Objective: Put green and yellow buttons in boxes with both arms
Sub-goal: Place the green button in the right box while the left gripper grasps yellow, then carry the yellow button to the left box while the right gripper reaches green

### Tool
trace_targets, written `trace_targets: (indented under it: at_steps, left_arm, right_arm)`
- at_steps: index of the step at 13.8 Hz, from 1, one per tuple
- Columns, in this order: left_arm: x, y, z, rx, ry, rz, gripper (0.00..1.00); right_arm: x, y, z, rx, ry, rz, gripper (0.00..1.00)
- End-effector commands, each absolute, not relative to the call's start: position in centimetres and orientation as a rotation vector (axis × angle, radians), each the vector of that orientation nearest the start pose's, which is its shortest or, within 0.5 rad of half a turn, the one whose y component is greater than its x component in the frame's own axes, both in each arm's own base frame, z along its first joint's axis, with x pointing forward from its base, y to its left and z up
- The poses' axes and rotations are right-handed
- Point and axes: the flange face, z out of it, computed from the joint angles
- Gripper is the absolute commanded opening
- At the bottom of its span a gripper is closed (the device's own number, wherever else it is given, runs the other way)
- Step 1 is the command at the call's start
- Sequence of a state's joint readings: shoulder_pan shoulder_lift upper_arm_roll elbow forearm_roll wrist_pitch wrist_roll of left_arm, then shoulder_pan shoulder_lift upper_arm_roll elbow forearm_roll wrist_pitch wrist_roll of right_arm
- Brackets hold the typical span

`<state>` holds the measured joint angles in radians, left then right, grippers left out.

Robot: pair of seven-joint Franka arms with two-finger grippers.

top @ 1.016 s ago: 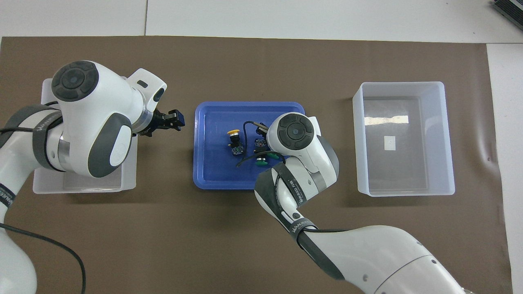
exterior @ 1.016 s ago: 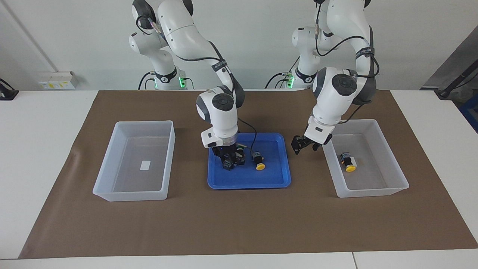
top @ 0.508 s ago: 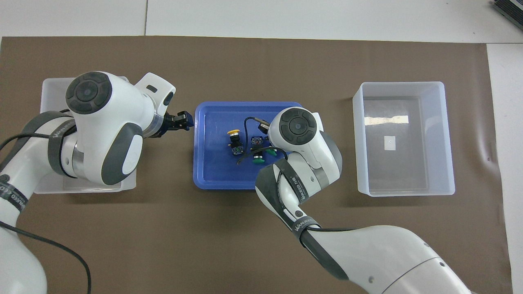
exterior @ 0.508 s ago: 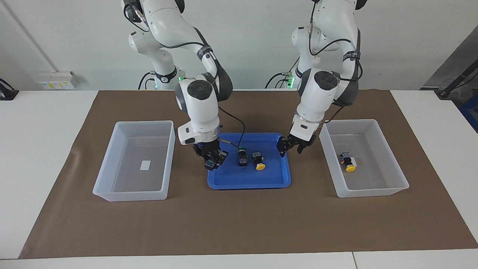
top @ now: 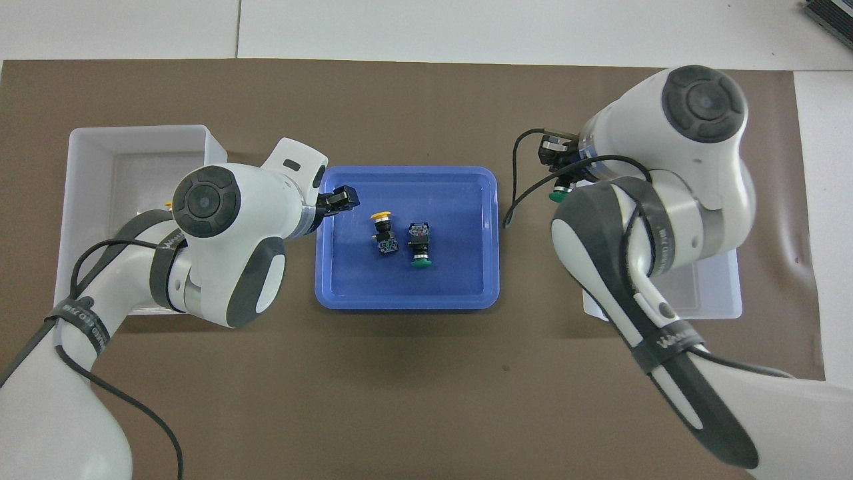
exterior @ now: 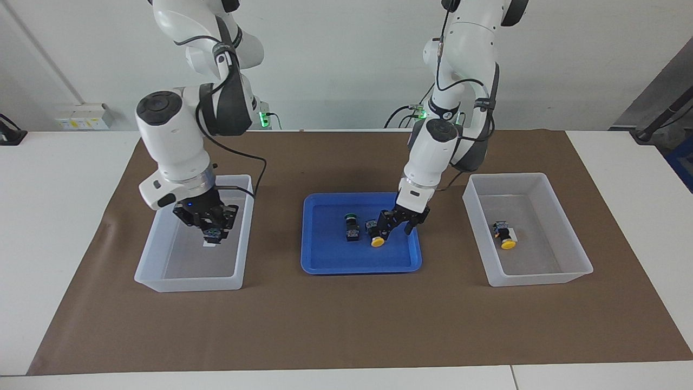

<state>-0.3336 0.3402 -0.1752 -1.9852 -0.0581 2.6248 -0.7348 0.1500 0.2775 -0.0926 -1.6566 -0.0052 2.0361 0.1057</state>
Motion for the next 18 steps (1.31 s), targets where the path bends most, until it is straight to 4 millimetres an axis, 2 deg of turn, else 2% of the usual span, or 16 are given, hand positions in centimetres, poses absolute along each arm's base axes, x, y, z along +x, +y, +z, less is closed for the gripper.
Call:
trace_targets:
  at_steps: [1,2,4,5,6,7,8,10,11,12,13,14,16,18]
  left_arm:
    - [55.5,-31.1,31.9,-3.351,-0.513,-0.336,0.81]
    - [55.2,-31.4,31.3,-3.349,-0.506,-0.318,0.8]
    - [54.1,-32.4,30.6,-3.349,-0.479,-0.291,0.8]
    - [52.9,-33.4,30.2,-3.349,-0.441,-0.27,0.8]
    - [52.3,-33.7,29.9,-3.346,-0.432,-0.258,0.79]
    - [52.2,-33.7,29.8,-3.345,-0.429,-0.253,0.76]
    - [51.8,-34.1,29.6,-3.345,-0.416,-0.243,0.72]
    - [51.2,-34.2,29.3,-3.339,-0.433,-0.226,0.6]
    - [51.2,-34.2,29.2,-3.338,-0.433,-0.224,0.51]
    - [51.3,-34.2,29.3,-3.339,-0.436,-0.229,0.41]
    - [51.5,-33.9,29.4,-3.337,-0.443,-0.231,0.3]
    - [51.7,-33.7,29.4,-3.337,-0.448,-0.233,0.19]
    - [52.1,-33.5,29.6,-3.336,-0.456,-0.237,0.04]
    - [52.7,-33.5,30.2,-3.338,-0.463,-0.246,0.0]
  right_arm:
    - [63.6,-0.4,43.3,-3.149,-0.138,-0.136,0.0]
    - [63.1,-2.0,41.4,-3.15,-0.165,-0.152,0.0]
    - [62.5,-2.3,37.9,-3.152,-0.169,-0.202,0.0]
    - [62.2,-2.6,36.1,-3.154,-0.174,-0.226,0.0]
    - [62.0,-2.9,34.5,-3.155,-0.253,-0.233,0.0]
    - [62.0,-2.7,33.4,-3.149,-0.394,-0.233,0.02]
    - [62.0,-2.5,32.6,-3.144,-0.456,-0.232,0.06]
    - [62.1,-2.5,30.8,-3.143,-0.477,-0.207,0.15]
    - [62.1,-2.5,30.7,-3.143,-0.474,-0.21,0.44]
    - [62.2,-2.3,30.8,-3.143,-0.47,-0.207,0.82]
    - [62.4,-2.1,31.4,-3.142,-0.47,-0.225,1.0]
    - [62.5,-1.8,32.6,-3.14,-0.474,-0.244,1.0]
    - [62.5,0.0,36.5,-3.126,-0.496,-0.256,1.0]
    - [62.6,2.3,39.9,-3.122,-0.424,-0.234,1.0]
